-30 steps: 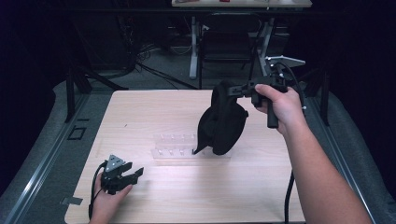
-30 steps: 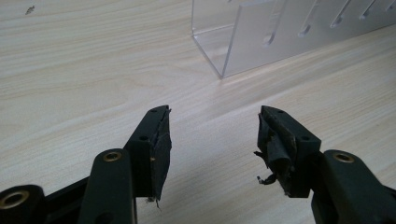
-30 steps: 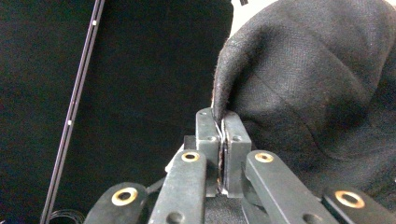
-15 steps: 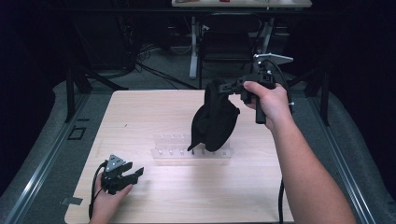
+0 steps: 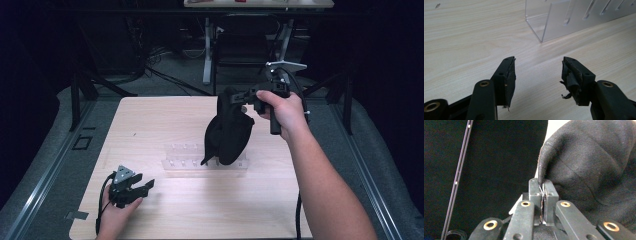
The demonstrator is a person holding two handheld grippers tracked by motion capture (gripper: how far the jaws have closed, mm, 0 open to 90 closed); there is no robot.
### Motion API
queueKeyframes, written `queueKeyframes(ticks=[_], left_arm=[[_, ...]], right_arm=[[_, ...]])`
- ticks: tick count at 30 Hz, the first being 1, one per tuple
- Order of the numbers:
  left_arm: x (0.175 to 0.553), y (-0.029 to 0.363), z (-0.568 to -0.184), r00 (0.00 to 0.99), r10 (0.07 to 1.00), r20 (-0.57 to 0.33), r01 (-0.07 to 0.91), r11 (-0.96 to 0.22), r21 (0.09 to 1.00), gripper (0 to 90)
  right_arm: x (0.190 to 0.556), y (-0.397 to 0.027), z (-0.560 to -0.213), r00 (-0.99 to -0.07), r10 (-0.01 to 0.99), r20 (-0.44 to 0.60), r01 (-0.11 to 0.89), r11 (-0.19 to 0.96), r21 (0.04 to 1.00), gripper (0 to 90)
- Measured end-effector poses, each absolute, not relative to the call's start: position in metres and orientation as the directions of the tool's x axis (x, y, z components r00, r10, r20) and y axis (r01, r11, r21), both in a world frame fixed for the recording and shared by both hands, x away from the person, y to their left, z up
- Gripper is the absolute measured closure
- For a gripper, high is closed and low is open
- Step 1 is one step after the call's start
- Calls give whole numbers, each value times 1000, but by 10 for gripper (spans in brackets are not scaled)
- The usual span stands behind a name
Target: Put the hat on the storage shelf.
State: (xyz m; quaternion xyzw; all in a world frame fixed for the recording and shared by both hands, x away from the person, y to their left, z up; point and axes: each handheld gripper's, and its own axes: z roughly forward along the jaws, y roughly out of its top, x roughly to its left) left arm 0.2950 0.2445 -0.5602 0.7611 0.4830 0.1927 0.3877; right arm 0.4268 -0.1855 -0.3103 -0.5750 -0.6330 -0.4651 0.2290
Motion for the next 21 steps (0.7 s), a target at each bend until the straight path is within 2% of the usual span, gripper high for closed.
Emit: queueKeyframes(ticks=[7, 21], left_arm=[[295, 242, -558, 459, 884, -88, 573, -219, 790, 449], [291, 218, -532, 529, 843, -100, 499, -213, 840, 477]], right_arm=[[426, -179, -311, -243, 502, 830, 941, -86, 327, 879], [426, -167, -318, -252, 466, 848, 938, -96, 332, 876]])
